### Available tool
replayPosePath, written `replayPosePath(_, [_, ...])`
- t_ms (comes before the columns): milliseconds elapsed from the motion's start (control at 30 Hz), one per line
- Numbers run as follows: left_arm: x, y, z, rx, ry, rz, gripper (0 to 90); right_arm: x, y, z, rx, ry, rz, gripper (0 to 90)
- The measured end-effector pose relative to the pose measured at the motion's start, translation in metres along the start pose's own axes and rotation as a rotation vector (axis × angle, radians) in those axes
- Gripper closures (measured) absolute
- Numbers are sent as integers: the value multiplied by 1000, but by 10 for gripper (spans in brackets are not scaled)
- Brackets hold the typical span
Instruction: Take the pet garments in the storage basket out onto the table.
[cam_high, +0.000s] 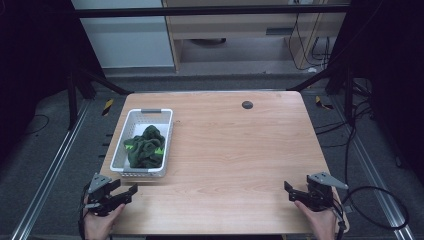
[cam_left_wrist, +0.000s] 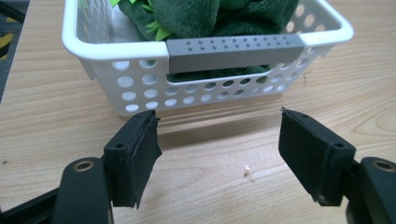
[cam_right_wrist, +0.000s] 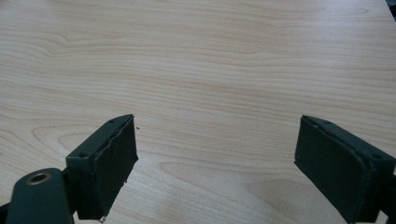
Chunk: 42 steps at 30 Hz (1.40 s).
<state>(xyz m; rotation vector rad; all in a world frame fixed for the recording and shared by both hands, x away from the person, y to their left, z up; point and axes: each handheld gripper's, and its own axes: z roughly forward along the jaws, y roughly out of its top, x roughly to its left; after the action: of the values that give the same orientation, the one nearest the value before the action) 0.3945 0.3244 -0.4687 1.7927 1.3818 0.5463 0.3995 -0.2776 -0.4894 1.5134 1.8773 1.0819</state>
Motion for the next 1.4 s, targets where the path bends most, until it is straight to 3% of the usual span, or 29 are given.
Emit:
replayPosePath(367, [-6, 12, -14, -70, -19, 15, 274, 2, 0, -4, -7, 14, -14, 127])
replayPosePath(567, [-10, 17, -15, -66, -39, 27, 267, 3, 0, -5, -11, 16, -22, 127])
replayPosePath(967, [-15, 40, -23, -100, -65, 55, 255, 4, -2, -4, -2, 23, -27, 117])
replayPosePath(1400, [-13, 73, -27, -137, -76, 82, 239, 10, -2, 1, 33, 29, -83, 116])
